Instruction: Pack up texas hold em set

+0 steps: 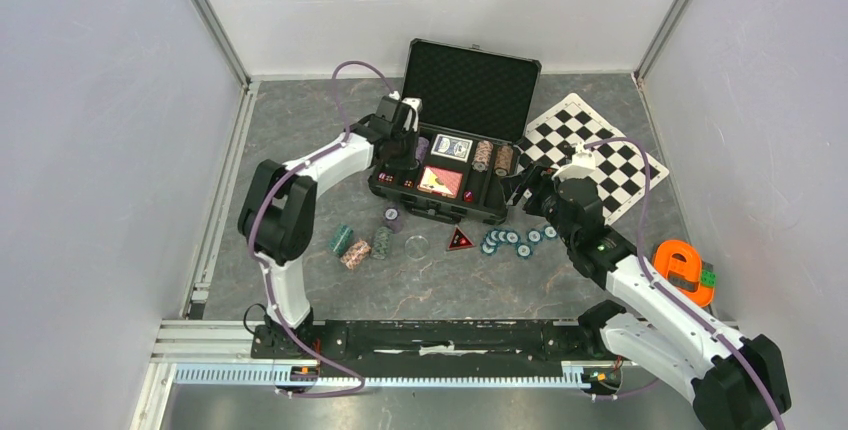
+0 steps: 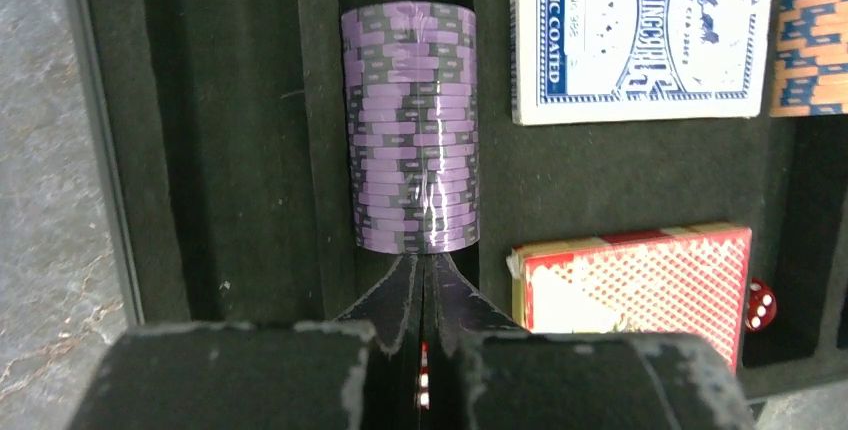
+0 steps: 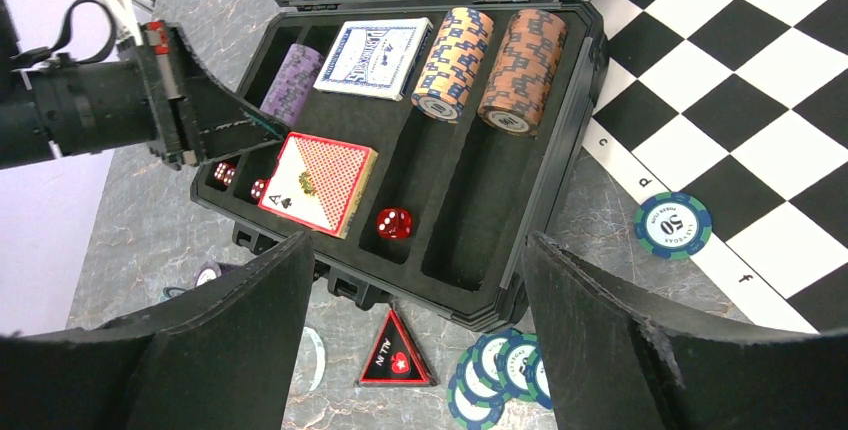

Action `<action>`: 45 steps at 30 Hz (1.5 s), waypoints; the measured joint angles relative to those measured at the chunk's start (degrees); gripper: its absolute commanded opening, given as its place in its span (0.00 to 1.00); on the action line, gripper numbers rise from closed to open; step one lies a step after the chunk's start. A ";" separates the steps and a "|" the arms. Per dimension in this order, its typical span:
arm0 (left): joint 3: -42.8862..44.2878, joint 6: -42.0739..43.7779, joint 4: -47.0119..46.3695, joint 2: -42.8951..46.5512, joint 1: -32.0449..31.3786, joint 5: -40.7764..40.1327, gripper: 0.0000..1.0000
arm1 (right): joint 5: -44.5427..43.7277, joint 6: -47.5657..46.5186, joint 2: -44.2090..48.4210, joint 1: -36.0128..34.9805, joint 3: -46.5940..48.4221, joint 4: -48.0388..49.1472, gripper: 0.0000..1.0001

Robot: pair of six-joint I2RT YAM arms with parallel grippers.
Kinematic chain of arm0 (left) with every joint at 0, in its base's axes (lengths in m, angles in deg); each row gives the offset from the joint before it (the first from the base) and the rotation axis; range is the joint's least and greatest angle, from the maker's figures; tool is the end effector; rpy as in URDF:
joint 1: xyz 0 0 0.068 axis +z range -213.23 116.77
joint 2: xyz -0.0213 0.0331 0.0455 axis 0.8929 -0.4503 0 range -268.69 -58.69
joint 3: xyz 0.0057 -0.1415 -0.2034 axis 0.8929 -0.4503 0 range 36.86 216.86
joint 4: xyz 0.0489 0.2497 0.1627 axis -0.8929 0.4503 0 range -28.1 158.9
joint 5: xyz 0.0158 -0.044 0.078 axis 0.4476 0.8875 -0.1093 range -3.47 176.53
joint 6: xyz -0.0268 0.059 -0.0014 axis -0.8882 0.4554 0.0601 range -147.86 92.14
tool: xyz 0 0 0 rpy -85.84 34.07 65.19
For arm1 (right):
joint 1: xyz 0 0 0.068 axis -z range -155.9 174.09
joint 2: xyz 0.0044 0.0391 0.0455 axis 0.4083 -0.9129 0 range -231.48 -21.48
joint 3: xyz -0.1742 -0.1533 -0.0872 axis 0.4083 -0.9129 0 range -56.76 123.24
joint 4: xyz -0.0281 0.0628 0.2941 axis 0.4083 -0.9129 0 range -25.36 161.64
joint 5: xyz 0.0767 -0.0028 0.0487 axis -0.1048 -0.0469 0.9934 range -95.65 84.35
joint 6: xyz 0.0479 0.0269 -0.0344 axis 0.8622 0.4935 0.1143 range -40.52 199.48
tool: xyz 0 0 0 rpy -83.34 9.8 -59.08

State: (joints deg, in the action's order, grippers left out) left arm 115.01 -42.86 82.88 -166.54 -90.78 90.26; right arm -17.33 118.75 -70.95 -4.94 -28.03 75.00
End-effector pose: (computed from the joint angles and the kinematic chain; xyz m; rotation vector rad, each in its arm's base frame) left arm 0.3989 -0.2118 0.1532 0.3013 2.4777 -0.3991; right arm 0.2443 0.1239 0.2117 0.3134 1.8906 0.6265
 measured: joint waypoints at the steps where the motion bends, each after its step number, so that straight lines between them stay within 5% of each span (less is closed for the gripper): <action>1: 0.85 0.00 0.22 -1.18 0.00 -0.02 0.02 | 0.00 -0.04 0.00 0.00 0.00 0.00 0.82; 11: 10.73 0.02 2.86 -7.52 0.11 -0.70 0.03 | -0.42 -0.61 -0.02 0.00 -0.04 0.02 0.81; 17: 14.60 0.02 7.19 -9.42 0.11 -0.33 0.14 | -0.46 -0.70 -0.11 0.00 -0.04 -0.02 0.82; 22: 10.34 0.04 7.32 -4.81 0.11 -0.42 0.41 | -0.13 -2.25 -0.11 0.00 -0.04 -0.04 0.84; 28: -1.84 -0.74 6.73 13.84 -0.63 -2.05 0.99 | 4.48 -8.35 0.31 0.00 -0.07 0.09 0.86; 33: -19.67 -4.13 1.90 35.63 -4.22 -5.90 1.00 | 8.98 -13.14 2.32 0.00 -1.20 1.14 0.87; 40: -37.62 -8.87 0.90 51.74 -6.05 -9.49 0.98 | 14.05 -15.80 2.93 0.00 -2.14 1.99 0.87; 45: -40.17 -11.78 6.08 55.87 -6.08 -10.71 0.90 | 15.28 -16.41 2.91 0.00 -2.14 1.64 0.86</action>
State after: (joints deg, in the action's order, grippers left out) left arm 74.84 -54.64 88.95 -110.67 -96.86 79.55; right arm -2.06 102.33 -68.04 -4.94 -30.17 76.64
